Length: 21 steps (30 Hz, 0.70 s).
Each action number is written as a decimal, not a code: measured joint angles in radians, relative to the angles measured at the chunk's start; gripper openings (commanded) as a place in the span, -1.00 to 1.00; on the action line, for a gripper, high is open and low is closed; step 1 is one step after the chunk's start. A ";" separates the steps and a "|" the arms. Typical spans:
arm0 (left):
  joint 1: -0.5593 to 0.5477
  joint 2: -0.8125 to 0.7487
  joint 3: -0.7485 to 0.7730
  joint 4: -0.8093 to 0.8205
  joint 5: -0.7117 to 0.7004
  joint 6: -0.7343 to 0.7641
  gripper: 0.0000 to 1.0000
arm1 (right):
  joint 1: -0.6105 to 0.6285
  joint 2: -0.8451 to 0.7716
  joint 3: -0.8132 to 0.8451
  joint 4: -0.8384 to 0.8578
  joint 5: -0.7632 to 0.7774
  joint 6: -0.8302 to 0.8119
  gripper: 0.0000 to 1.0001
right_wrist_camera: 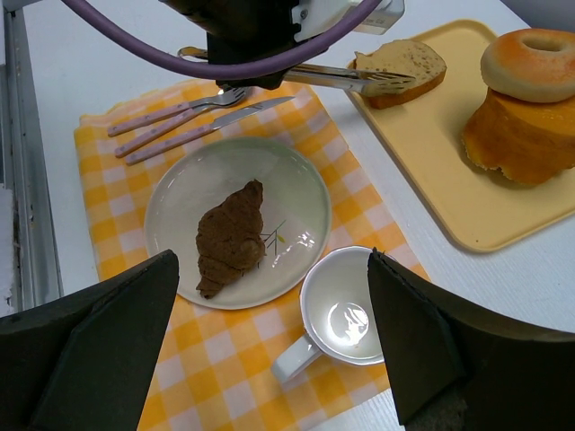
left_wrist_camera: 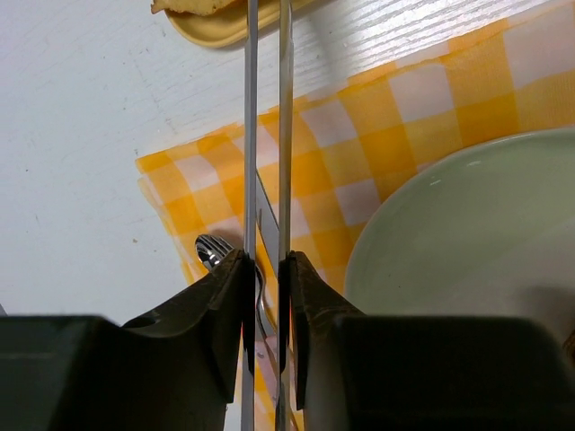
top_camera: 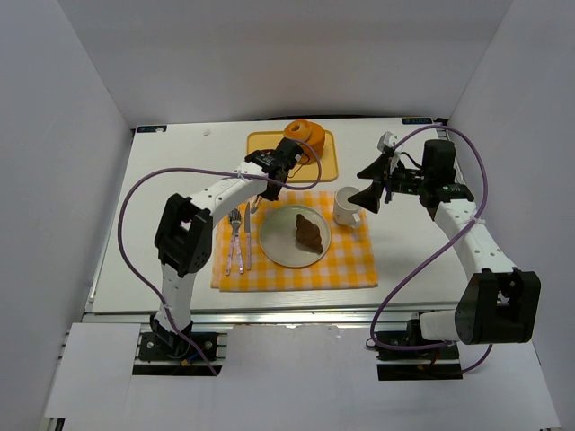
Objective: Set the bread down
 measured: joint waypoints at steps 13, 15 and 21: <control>-0.001 0.000 0.009 -0.011 -0.001 0.003 -0.97 | -0.007 0.000 -0.001 0.000 -0.007 0.000 0.79; -0.001 0.000 0.016 -0.012 0.002 0.003 -1.00 | -0.007 0.000 -0.001 0.000 -0.007 0.000 0.79; -0.001 -0.012 0.030 -0.011 0.022 -0.005 -1.00 | -0.007 -0.006 -0.001 0.000 -0.007 0.001 0.79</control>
